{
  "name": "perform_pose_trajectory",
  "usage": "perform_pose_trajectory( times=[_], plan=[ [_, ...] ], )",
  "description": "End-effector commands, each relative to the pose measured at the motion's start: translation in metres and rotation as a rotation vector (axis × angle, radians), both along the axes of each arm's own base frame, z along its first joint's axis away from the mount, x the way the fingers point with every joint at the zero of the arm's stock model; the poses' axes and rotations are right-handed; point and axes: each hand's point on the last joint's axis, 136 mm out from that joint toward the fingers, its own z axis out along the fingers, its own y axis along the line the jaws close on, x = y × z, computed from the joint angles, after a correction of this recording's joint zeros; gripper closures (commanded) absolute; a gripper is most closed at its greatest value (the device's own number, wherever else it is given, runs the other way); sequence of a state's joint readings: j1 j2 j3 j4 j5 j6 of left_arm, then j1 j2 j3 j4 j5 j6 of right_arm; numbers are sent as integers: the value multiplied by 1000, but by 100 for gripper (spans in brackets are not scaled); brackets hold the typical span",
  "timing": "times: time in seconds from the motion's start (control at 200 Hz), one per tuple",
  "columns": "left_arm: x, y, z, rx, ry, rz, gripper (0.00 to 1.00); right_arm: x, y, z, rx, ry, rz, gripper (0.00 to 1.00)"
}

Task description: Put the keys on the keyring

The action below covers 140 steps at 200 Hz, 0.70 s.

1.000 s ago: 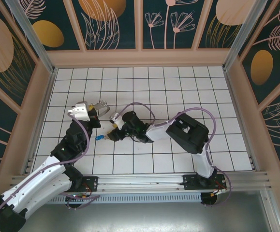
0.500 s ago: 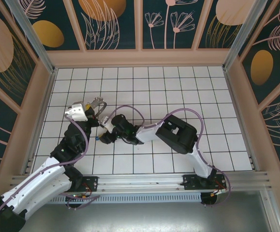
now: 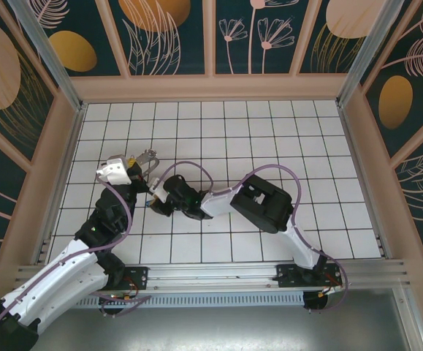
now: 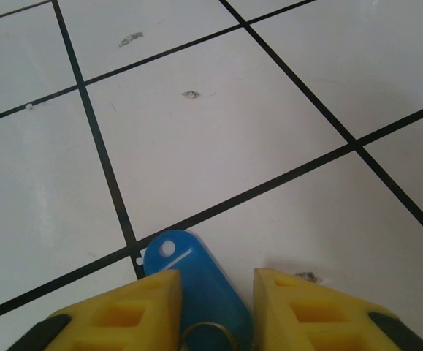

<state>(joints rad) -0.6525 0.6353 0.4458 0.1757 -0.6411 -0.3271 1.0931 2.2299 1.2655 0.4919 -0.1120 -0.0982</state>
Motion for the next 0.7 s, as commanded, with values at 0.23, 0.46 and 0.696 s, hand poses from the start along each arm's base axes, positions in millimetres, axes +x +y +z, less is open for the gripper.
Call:
perform_pose_trajectory(
  times=[0.23,0.46,0.696],
  plan=[
    [4,-6,9,31,-8,-23,100,5,-96,-14,-56,129,-142,77],
    [11,-41,-4,123,54,-191,100,7,-161,-10,-15,238,-259,79],
    [7,-75,-7,154,66,-381,100,-15,-181,1,20,388,-296,75]
  ],
)
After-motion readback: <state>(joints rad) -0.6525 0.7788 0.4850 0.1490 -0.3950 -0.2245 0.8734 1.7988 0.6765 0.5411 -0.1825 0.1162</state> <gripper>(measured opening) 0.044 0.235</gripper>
